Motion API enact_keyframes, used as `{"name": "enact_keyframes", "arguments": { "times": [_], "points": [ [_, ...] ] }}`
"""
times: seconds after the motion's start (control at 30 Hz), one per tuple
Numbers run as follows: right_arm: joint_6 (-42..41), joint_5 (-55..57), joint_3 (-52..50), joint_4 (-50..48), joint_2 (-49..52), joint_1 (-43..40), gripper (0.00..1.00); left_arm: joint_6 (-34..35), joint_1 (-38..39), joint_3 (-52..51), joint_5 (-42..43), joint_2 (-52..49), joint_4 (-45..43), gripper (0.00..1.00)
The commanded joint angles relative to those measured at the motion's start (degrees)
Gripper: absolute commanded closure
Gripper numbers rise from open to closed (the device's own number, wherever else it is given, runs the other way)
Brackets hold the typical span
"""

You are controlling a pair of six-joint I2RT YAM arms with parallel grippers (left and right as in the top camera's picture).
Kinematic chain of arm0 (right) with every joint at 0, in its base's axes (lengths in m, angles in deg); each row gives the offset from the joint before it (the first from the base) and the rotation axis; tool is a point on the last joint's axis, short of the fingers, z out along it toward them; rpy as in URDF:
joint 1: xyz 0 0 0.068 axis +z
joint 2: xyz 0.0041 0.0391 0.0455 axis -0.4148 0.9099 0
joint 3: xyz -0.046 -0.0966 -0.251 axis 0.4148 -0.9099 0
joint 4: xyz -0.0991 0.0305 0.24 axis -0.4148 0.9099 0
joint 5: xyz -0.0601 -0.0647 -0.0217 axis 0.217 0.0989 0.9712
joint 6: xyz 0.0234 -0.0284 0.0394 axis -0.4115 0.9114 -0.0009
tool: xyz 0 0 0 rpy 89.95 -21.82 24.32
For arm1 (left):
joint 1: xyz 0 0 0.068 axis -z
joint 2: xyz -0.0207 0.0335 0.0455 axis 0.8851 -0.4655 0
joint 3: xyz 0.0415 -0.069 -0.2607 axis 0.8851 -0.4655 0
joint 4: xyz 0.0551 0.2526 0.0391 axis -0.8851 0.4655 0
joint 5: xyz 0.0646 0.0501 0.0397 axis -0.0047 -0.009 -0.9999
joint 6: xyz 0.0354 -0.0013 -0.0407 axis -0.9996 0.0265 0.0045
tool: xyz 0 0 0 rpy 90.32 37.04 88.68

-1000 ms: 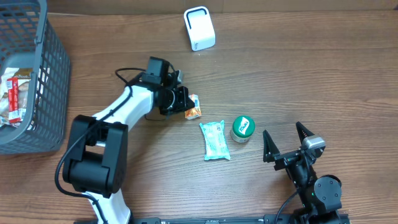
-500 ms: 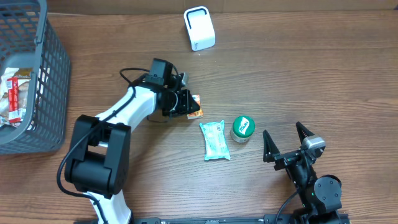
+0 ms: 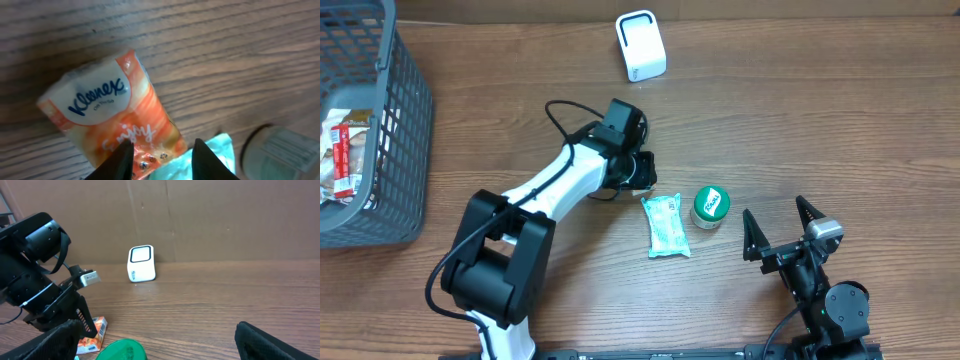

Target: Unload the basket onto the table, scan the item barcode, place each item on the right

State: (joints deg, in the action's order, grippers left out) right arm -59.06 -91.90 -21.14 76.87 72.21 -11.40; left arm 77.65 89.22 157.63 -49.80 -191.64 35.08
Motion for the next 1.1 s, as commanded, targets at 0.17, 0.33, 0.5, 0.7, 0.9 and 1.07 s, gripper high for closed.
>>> {"name": "enact_keyframes", "arguments": {
  "times": [0.17,0.33,0.5,0.7,0.9,1.07],
  "points": [
    [0.22,0.33,-0.61,-0.13,-0.11,-0.33,0.00,2.89,3.63,1.33,-13.33,1.62,2.12,0.60],
    [0.22,0.33,-0.61,-0.11,-0.11,-0.33,0.00,2.49,4.24,1.33,-16.81,1.27,2.67,0.59],
    [0.22,0.33,-0.61,-0.11,-0.11,-0.33,0.00,0.48,3.89,1.33,-19.52,1.27,4.90,0.57],
    [0.22,0.33,-0.61,-0.13,-0.11,-0.33,0.00,-2.03,3.85,1.33,-21.05,1.25,7.85,0.62],
    [0.22,0.33,-0.61,-0.11,-0.11,-0.33,0.00,-2.16,4.33,1.27,-21.31,1.22,7.91,0.63],
    [0.22,0.33,-0.61,-0.13,-0.11,-0.33,0.00,-1.86,5.25,-0.57,-22.82,1.14,7.02,0.61]
  ]
}}
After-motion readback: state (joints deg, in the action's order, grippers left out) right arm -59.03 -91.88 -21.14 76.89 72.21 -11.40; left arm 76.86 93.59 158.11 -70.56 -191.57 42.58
